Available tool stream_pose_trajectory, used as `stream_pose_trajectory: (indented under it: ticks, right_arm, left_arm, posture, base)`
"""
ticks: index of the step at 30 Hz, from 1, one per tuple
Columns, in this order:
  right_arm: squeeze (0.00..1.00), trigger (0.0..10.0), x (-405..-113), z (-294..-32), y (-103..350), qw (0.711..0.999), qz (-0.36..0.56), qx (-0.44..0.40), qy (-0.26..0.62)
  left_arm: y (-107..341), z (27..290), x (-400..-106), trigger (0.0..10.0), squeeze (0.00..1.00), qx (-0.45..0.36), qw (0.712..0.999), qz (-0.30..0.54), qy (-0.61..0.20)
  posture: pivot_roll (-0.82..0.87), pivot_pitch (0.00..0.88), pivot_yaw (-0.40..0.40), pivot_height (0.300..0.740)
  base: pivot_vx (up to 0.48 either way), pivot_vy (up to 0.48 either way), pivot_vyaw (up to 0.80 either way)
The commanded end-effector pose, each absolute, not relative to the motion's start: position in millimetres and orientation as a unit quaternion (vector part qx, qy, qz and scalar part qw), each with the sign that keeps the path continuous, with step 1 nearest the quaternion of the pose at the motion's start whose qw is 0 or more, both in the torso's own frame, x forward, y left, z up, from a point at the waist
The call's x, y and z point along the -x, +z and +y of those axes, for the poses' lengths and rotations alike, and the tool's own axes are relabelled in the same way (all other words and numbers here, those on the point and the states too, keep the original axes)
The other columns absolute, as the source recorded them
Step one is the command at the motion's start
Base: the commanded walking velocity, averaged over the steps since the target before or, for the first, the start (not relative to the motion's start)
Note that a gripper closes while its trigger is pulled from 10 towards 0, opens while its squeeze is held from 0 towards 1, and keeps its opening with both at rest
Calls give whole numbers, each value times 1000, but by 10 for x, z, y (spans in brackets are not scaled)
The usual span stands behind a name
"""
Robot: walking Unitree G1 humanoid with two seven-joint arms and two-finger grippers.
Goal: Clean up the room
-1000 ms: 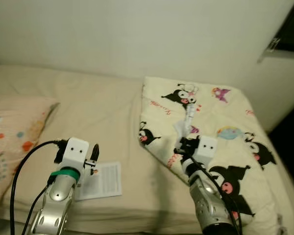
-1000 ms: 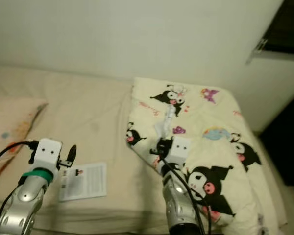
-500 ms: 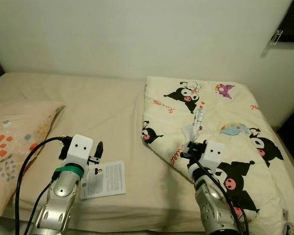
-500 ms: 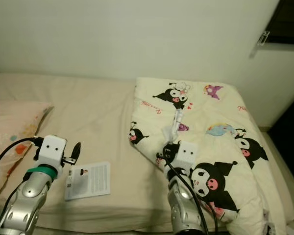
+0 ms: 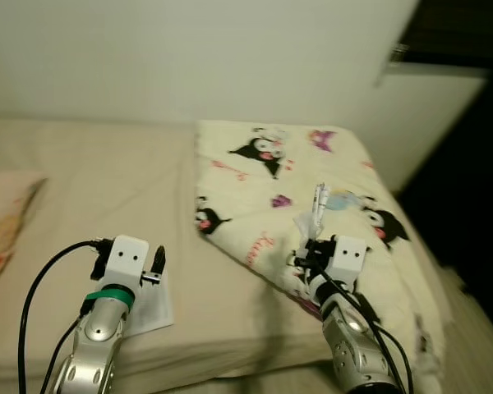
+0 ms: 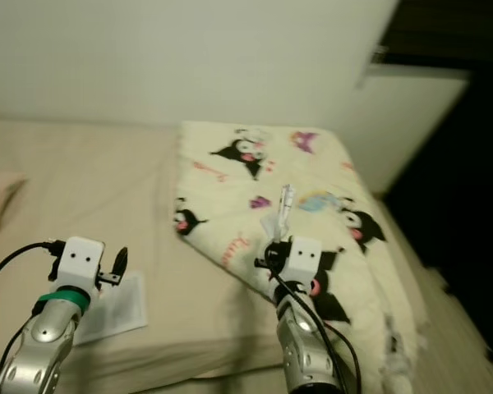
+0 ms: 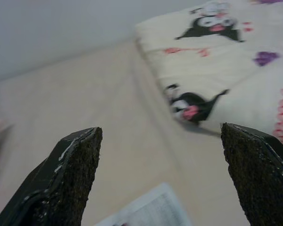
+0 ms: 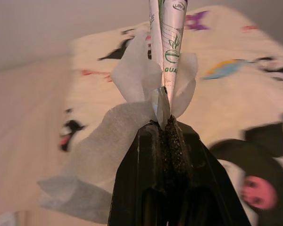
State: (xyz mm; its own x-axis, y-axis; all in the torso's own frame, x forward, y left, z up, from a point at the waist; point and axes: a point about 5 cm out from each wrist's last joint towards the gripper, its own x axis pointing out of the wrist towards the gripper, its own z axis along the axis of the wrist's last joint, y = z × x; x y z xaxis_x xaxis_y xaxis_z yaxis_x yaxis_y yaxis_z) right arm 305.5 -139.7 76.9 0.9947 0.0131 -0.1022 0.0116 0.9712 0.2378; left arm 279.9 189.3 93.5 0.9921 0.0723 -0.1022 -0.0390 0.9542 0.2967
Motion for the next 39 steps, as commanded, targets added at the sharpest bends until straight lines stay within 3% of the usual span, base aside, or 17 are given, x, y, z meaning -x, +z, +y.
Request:
stream_pose_trajectory:
  ticks: [1,18,26,39]
  right_arm:
    - [0,10000,-3009,-1426,692,990,68,-120,-11]
    - [0,10000,-3042,-1446,701,990,69,-118,-18]
    - [0,10000,-3147,-1615,747,990,52,-118,-59]
    - [0,10000,-3132,-1557,783,995,38,-82,-46]
  left_arm:
    - [919,1871,-2757,10000,0,-149,987,55,26]
    - [1012,1923,-2807,10000,0,-155,986,44,34]
    - [1357,1920,-3031,10000,0,-198,980,10,-9]
    - [1718,2023,-3183,10000,0,-227,974,-8,-13]
  posture:
    - [149,0,-43,740]
    - [176,0,-45,740]
    - [265,0,33,740]
    - [335,0,117,740]
  base:
    - [0,0,-800]
    - [0,0,-800]
    - [0,0,-800]
    - [0,0,-800]
